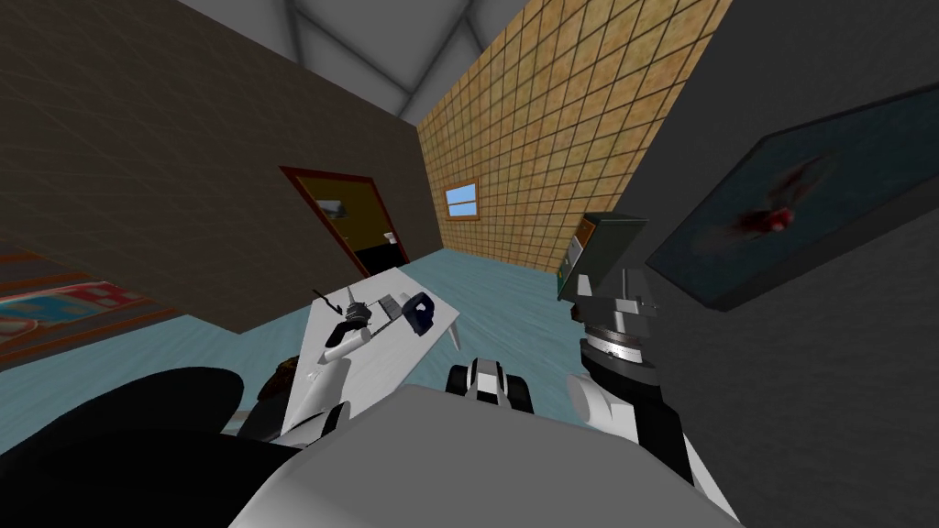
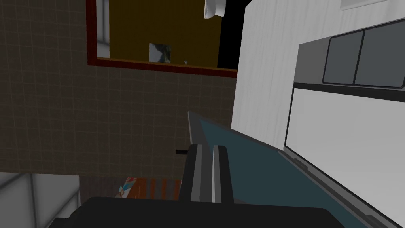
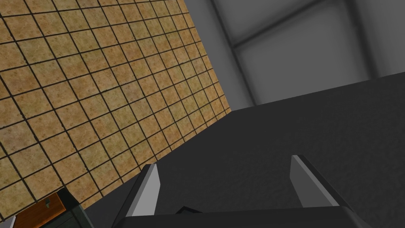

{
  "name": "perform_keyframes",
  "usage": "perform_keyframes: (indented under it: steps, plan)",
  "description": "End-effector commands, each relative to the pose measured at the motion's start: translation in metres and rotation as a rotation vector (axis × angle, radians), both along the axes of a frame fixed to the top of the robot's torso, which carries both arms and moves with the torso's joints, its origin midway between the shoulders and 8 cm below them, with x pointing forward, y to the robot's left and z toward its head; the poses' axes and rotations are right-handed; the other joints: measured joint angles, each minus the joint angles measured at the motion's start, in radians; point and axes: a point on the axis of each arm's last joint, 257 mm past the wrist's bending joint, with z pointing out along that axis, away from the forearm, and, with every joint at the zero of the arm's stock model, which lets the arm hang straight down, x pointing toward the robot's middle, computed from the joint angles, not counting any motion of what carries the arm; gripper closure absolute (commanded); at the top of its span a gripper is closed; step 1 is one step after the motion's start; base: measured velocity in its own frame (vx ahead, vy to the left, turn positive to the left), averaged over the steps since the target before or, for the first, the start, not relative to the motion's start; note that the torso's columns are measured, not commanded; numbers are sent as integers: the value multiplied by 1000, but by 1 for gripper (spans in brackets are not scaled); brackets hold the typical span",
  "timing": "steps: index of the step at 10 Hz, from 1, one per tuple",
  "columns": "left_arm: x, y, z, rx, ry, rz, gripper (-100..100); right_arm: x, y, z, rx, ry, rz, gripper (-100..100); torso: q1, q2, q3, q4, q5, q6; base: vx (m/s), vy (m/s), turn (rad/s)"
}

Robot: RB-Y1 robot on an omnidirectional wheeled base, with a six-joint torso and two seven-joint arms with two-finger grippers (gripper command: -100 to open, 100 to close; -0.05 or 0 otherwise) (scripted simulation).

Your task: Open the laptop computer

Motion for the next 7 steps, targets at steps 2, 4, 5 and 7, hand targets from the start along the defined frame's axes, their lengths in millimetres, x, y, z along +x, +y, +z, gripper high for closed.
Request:
perform_keyframes:
  steps: [2,4,5,7]
  plan:
    - [-14,2,-30,59,150,-6,100,0,0,0,0,0,0,0,2,4,2,1,1,2,128,-59,14]
    - [-21,5,-42,95,226,-14,100,0,0,0,0,0,0,0,-1,7,4,2,0,-2,127,-67,14]
    - [-29,7,-54,131,303,-23,100,0,0,0,0,0,0,0,-2,7,4,2,-1,-2,187,-76,54]
    - [-24,5,-48,131,284,-25,100,0,0,0,0,0,0,0,-4,7,3,3,-3,-1,91,-57,11]
